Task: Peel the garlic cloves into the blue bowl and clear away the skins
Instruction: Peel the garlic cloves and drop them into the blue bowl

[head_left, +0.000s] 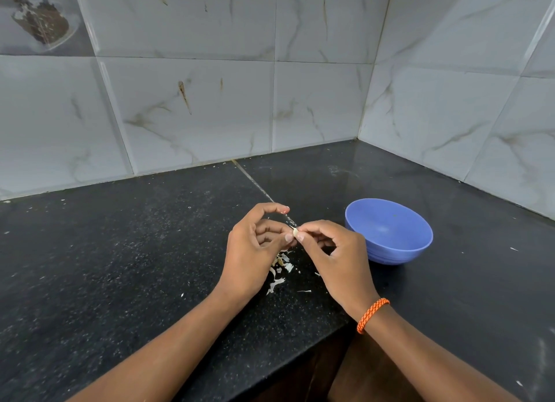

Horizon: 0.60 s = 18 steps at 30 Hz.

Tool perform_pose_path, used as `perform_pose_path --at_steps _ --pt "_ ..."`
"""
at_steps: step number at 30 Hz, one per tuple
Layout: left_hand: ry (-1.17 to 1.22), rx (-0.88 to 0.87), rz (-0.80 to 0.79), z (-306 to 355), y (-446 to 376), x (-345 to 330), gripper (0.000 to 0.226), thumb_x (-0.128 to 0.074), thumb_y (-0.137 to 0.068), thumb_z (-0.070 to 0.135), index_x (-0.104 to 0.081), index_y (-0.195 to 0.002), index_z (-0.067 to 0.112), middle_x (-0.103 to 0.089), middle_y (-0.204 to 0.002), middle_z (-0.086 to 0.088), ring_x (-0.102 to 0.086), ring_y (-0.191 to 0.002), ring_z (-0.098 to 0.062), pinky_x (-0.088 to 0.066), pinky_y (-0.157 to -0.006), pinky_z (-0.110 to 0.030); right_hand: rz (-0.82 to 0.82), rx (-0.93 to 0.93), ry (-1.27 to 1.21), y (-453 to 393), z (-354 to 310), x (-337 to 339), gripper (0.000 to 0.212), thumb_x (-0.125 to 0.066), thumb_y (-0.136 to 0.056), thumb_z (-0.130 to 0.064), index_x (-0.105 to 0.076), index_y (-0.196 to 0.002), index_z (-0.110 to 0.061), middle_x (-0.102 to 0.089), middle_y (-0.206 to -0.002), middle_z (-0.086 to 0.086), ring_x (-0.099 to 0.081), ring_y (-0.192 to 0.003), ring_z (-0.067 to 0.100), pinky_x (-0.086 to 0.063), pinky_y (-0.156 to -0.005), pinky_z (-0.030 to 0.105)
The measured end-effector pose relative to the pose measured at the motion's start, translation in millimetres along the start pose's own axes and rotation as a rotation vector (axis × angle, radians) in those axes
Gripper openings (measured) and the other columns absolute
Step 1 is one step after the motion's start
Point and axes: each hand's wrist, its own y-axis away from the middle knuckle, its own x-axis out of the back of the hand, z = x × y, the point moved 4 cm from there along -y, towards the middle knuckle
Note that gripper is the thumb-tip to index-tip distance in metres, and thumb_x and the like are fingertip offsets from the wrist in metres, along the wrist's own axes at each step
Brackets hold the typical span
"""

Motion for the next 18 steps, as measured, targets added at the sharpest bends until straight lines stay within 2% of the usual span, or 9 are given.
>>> perform_pose_path --at_steps 3,9,11,14,18 --pt "-0.004 0.003 0.006 1.5 0.6 -1.9 0.036 -0.087 -0.090 0.009 -0.072 -0.123 0.015 -0.080 -0.096 -0.010 -0.081 -0.090 -0.029 -0.067 -0.086 -0.038 -0.028 -0.070 -0.098 -0.8 1.0 0.3 0.010 -0.075 -0.099 -0.015 -0.081 -0.105 -0.020 -0.079 -0.091 -0.014 -0.076 -0.087 0.010 -0.059 -0.076 0.019" --pt "0.005 0.035 0.007 -1.7 0.6 -2.1 0.012 -0.085 -0.092 0.008 -0.082 -0.104 0.008 -0.083 -0.097 -0.008 -0.083 -0.090 -0.030 -0.066 -0.090 -0.048 -0.069 -0.127 -0.262 -2.3 -1.4 0.8 0.010 -0.074 -0.098 -0.006 -0.073 -0.103 -0.014 -0.080 -0.089 -0.001 -0.078 -0.079 0.020 -0.060 -0.072 0.024" --pt "-0.007 0.036 0.013 -1.6 0.7 -1.3 0.011 -0.084 -0.093 0.009 -0.083 -0.104 0.008 -0.084 -0.096 -0.008 -0.083 -0.091 -0.029 -0.066 -0.091 -0.048 -0.075 -0.124 -0.240 -2.0 -1.9 0.0 0.007 -0.077 -0.096 -0.011 -0.074 -0.102 -0.015 -0.079 -0.089 -0.004 -0.078 -0.083 0.018 -0.061 -0.073 0.025" --pt "-0.040 0.023 0.013 -0.7 0.6 -2.5 0.010 -0.085 -0.093 0.011 -0.083 -0.103 0.010 -0.083 -0.097 -0.005 -0.082 -0.093 -0.024 -0.066 -0.091 -0.044 -0.049 -0.084 -0.147 -1.3 -3.8 0.3 0.005 -0.080 -0.095 -0.019 -0.078 -0.100 -0.020 -0.076 -0.090 -0.010 -0.073 -0.088 0.014 -0.057 -0.073 0.018" --pt "-0.002 0.028 0.024 -0.8 0.5 -3.5 0.014 -0.088 -0.089 0.009 -0.082 -0.101 0.008 -0.083 -0.097 -0.007 -0.082 -0.093 -0.027 -0.066 -0.091 -0.043 0.033 0.018 -0.020 -1.9 -6.3 1.6 0.013 -0.084 -0.092 -0.016 -0.073 -0.099 -0.020 -0.065 -0.093 -0.007 -0.065 -0.080 0.017 -0.053 -0.063 0.020"
